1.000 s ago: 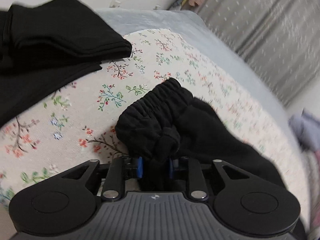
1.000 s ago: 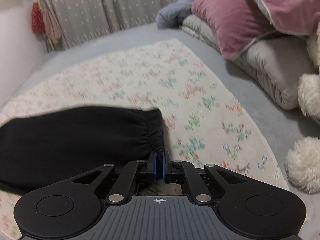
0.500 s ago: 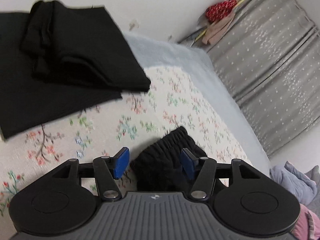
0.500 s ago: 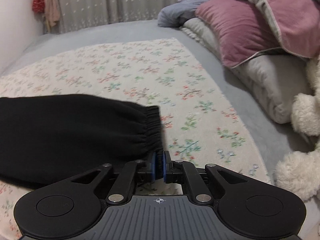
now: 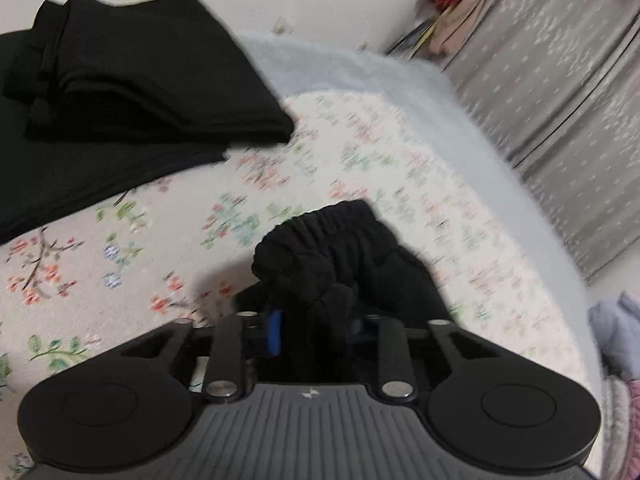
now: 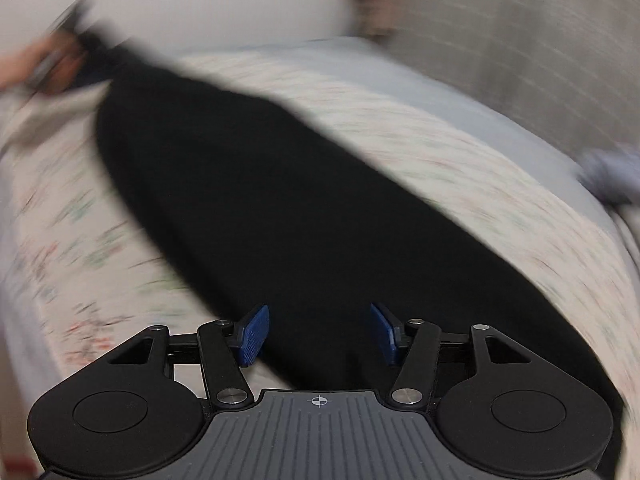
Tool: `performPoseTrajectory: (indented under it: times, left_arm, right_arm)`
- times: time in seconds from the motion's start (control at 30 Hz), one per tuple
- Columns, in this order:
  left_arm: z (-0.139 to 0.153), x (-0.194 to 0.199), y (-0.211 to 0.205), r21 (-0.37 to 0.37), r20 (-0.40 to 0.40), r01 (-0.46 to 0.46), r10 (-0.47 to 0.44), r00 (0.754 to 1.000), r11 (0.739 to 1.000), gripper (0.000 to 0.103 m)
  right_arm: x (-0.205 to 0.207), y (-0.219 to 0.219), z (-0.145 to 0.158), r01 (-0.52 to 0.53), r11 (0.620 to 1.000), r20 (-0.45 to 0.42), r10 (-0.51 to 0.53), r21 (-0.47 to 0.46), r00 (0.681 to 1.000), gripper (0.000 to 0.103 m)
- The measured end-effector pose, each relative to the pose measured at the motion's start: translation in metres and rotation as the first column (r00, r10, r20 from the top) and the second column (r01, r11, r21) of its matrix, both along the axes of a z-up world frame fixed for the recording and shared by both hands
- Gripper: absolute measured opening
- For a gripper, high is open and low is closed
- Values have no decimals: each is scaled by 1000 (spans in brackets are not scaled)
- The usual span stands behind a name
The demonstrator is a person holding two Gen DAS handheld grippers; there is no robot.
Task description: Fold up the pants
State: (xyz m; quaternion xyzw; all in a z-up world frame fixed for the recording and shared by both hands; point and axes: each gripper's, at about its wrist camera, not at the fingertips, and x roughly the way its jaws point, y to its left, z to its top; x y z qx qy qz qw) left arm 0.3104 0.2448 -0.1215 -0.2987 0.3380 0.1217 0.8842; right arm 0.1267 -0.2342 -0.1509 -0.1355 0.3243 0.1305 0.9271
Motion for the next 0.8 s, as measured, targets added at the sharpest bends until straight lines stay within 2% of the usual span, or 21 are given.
performPoseTrajectory:
  times: [0.03,0.1,0.17,0.27,0.33,0.4,0.43,0.47,0.5,0.57,0.6,0.63,0.7,0.73,0.8]
  left_arm:
    - [4,-2,0,3,22,1,-1,1000,1000,21]
    - [10,-2,-2,28,55,16,-18,998,999,20]
    - [14,-4,-4,36,95,27,-30,995,999,18]
    - [24,-8,-3,20,205,51,-54,977,998,17]
    - [32,-11,-4,12,316,83,-83,945,996,16]
    - [42,-16,-6,13,438,121,-115,892,993,16]
    - [42,-18,-7,21,473,133,-127,872,991,16]
    - [39,-17,-8,25,481,145,-140,866,989,16]
    - [34,-13,-8,36,444,140,-142,885,989,17]
    - [10,3,-2,50,227,107,-115,967,993,17]
    - [-9,12,3,34,79,92,-94,992,995,17]
    - [-28,17,12,2,-32,75,-75,997,997,17]
    - [-36,9,28,-94,15,61,-60,998,994,18]
    - [-32,8,30,-113,16,58,-56,998,992,20]
    - [-22,4,24,-55,18,90,-89,996,994,26]
  right_arm:
    - [5,13,-4,-38,999,-9,37,-22,999,51]
    - [17,28,-8,-71,997,-24,70,-33,997,42]
    - [26,33,-8,-73,997,-36,72,-15,997,19]
    - [29,40,-12,-83,996,-55,81,-38,995,8]
    - [29,37,-12,-62,998,-41,61,-25,997,5]
    - [24,34,-10,-52,999,-28,52,-1,998,5]
    - [20,33,-11,-49,999,-26,50,3,998,5]
    - [19,33,-13,-48,999,-27,48,3,998,5]
    - [19,34,-16,-47,999,-31,47,-2,998,5]
    - [20,39,-20,-44,999,-33,44,-16,999,6]
    - [20,40,-20,-43,999,-33,42,-19,999,6]
    - [20,40,-19,-41,999,-36,40,-17,999,6]
    - [18,41,-19,-41,999,-38,41,-12,998,6]
    - [18,42,-19,-42,999,-39,42,-13,998,6]
    - [17,42,-18,-46,999,-39,45,-21,998,6]
